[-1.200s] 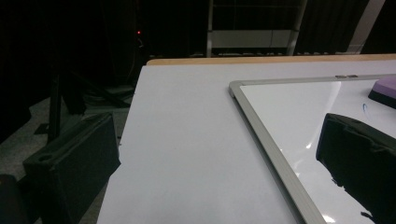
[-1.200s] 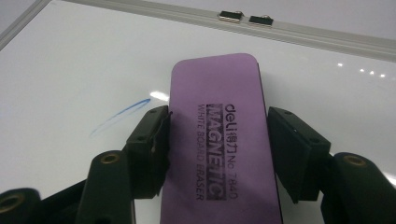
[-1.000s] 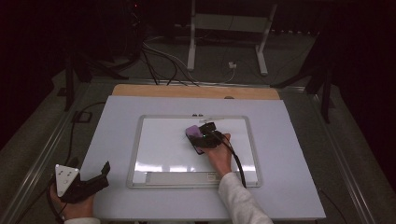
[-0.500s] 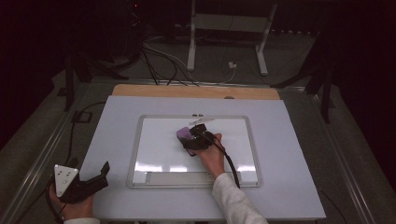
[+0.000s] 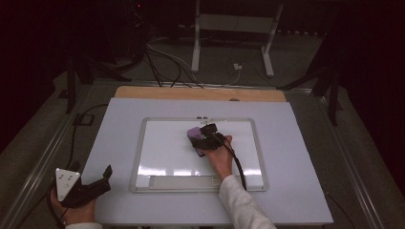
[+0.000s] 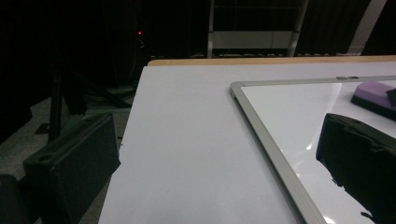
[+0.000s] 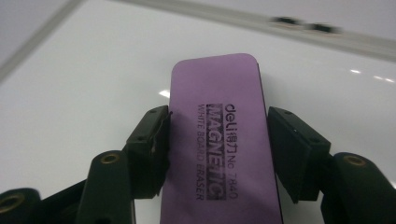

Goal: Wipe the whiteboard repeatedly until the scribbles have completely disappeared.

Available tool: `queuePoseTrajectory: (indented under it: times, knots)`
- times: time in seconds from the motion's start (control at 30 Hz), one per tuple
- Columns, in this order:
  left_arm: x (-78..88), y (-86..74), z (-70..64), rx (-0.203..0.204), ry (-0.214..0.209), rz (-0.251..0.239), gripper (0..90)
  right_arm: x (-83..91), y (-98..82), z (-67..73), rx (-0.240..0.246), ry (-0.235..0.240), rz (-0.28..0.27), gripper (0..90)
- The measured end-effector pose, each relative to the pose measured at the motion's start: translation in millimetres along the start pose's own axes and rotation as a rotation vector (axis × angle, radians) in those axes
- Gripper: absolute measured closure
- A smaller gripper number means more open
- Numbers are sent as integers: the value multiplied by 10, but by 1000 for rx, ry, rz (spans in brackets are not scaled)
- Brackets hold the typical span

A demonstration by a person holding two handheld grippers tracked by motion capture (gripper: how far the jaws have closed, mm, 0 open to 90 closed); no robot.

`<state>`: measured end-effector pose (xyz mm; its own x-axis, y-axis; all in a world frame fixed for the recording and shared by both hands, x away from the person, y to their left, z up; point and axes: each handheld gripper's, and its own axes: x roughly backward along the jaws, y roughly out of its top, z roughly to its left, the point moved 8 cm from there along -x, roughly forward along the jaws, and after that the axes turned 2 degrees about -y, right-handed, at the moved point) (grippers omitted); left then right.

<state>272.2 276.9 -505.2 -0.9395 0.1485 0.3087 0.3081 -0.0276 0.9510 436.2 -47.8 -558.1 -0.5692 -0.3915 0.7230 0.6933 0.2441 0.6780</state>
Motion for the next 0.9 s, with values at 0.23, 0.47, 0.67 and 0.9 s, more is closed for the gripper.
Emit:
queuePoseTrajectory:
  times: [0.23,0.47,0.67,0.9]
  knots:
    - [7,2,1,3,1,-3,2,-20,-33,282,89,78,8,417]
    - [6,-2,12,5,3,-3,2,9,20,-145,-41,-49,-9,417]
    - [-1,-5,4,4,3,2,2,18,6,-117,-43,-47,-7,417]
    - [2,-4,8,4,3,0,2,-25,-55,378,83,75,-5,417]
